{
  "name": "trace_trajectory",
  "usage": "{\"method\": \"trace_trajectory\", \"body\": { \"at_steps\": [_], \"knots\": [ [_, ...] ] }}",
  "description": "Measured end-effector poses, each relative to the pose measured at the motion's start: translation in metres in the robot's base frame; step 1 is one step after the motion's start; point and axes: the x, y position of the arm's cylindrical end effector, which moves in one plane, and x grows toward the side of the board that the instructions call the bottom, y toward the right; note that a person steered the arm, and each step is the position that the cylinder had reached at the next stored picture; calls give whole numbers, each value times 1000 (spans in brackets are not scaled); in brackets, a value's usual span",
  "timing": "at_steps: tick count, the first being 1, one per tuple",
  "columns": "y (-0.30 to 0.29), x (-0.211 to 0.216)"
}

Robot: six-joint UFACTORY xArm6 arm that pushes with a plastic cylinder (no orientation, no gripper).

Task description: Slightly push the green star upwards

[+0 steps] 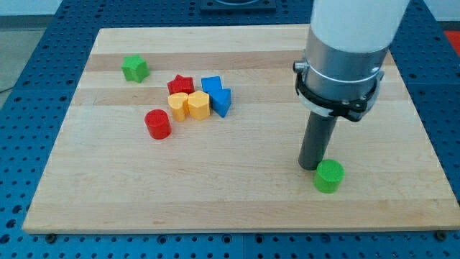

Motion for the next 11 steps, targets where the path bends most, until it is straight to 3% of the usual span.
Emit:
{"method": "trace_trajectory", "body": {
  "at_steps": [2, 3, 5, 6, 7, 9, 10, 11],
  "knots": [
    [21, 16],
    [4, 16],
    [-239, 31],
    [-361, -1],
    [-407, -28],
    [-340, -160],
    [-322, -195],
    [-318, -194]
  ]
}}
